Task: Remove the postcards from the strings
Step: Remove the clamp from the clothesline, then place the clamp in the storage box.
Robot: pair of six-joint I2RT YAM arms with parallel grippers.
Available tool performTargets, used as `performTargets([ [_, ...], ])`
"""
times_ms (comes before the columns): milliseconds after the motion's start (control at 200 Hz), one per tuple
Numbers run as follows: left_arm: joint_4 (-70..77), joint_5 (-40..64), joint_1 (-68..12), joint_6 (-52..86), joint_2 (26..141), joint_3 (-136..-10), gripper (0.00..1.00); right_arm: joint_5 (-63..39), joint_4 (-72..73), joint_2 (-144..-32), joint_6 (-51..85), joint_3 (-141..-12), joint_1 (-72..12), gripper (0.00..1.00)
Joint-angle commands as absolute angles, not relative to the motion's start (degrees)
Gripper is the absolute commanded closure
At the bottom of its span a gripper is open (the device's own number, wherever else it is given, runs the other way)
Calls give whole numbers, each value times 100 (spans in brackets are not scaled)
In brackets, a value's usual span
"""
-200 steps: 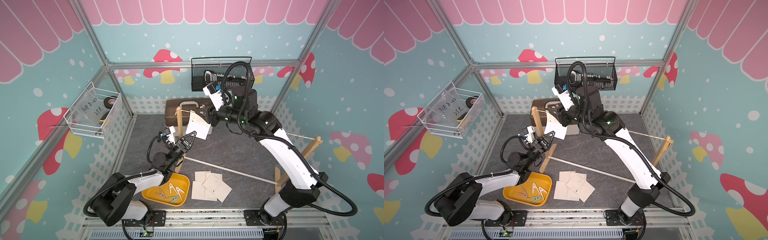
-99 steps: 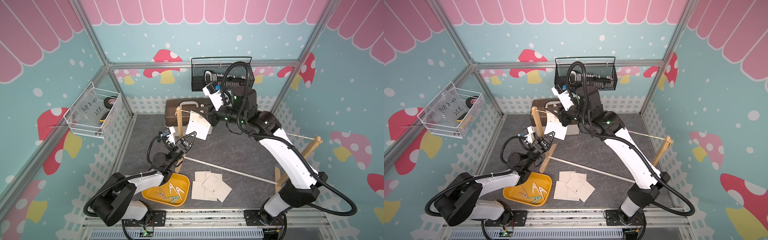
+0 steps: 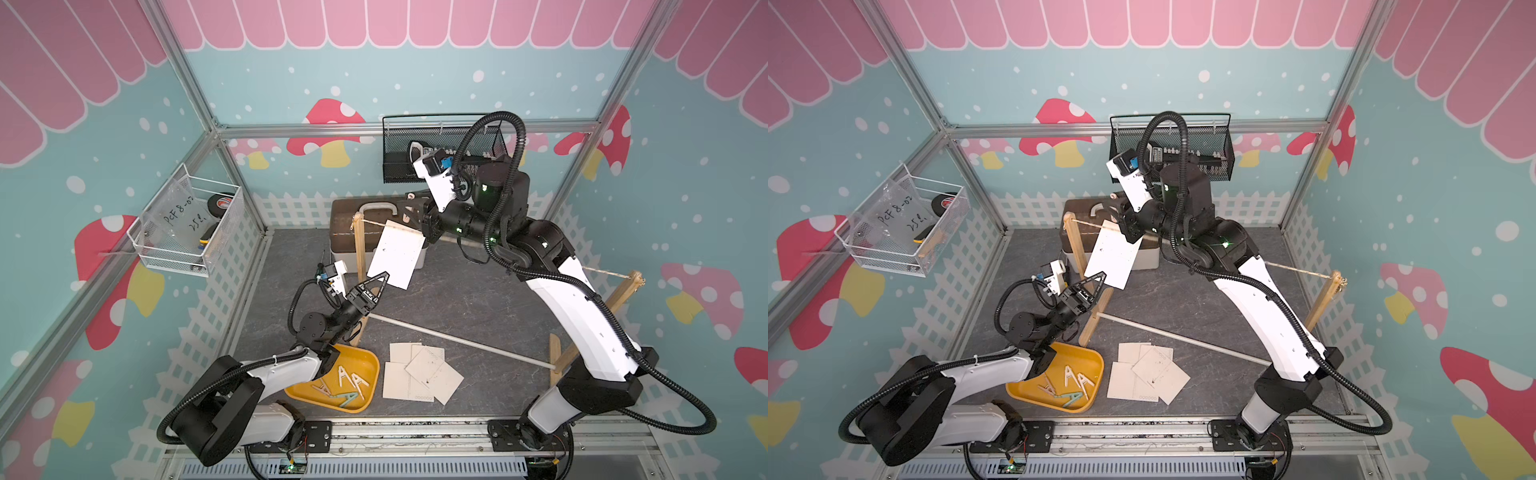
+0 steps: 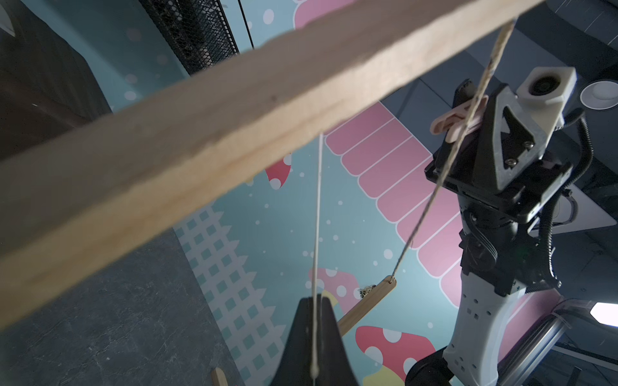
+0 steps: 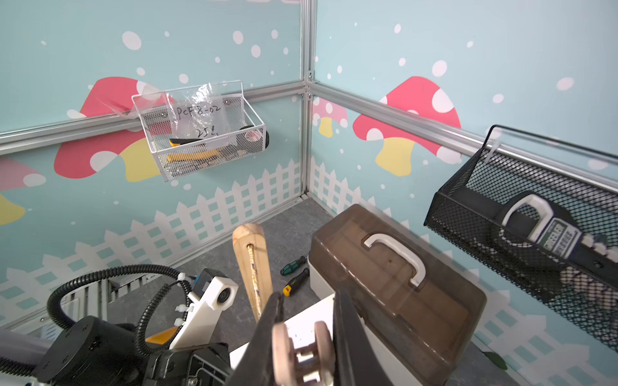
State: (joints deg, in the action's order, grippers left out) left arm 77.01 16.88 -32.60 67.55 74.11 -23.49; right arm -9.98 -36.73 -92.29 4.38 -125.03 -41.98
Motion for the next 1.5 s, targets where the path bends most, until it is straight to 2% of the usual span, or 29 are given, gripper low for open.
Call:
performTargets([
  [0, 7107, 2075, -3199, 6449, 7001, -2384, 100, -935, -3547, -8999, 107, -12630, -4175, 84],
  [155, 4863, 2432, -3179, 5484, 5849, -2575, 100, -1096, -3386, -8583, -16, -12254, -4176, 84],
  [285, 1641, 2297, -3183, 4036, 4541, -3143, 100, -1361, -3278, -8105, -91, -11711, -4175, 84],
  [405, -686, 1782, -3168, 3031, 3596, -3723, 100, -1589, -3139, -7626, -44, -11062, -4175, 83],
  [570, -2538, 1168, -3167, 2361, 2827, -4471, 100, -2353, -3690, -7654, -137, -10850, -4224, 83],
  [666, -3327, 626, -3173, 1992, 2420, -4887, 100, -2297, -3896, -7759, -360, -10634, -4509, 83],
  [836, -4148, -1019, -3165, 1512, 1576, -5404, 100, -1598, -4085, -7985, -1094, -10271, -5332, 82],
  [1046, -4217, -2650, -3171, 1371, 984, -5744, 100, -1276, -3118, -8296, -1033, -9109, -5911, 79],
  [1161, -4238, -2999, -3167, 1356, 1000, -5842, 100, -1225, -2593, -8636, -970, -8663, -6174, 79],
  [1356, -4183, -2954, -3168, 1378, 1111, -5906, 100, -1309, -1778, -9474, -767, -8262, -6459, 78],
  [1496, -4070, -2827, -3164, 1406, 1195, -5874, 100, -1424, -1362, -10108, -545, -8121, -6588, 70],
])
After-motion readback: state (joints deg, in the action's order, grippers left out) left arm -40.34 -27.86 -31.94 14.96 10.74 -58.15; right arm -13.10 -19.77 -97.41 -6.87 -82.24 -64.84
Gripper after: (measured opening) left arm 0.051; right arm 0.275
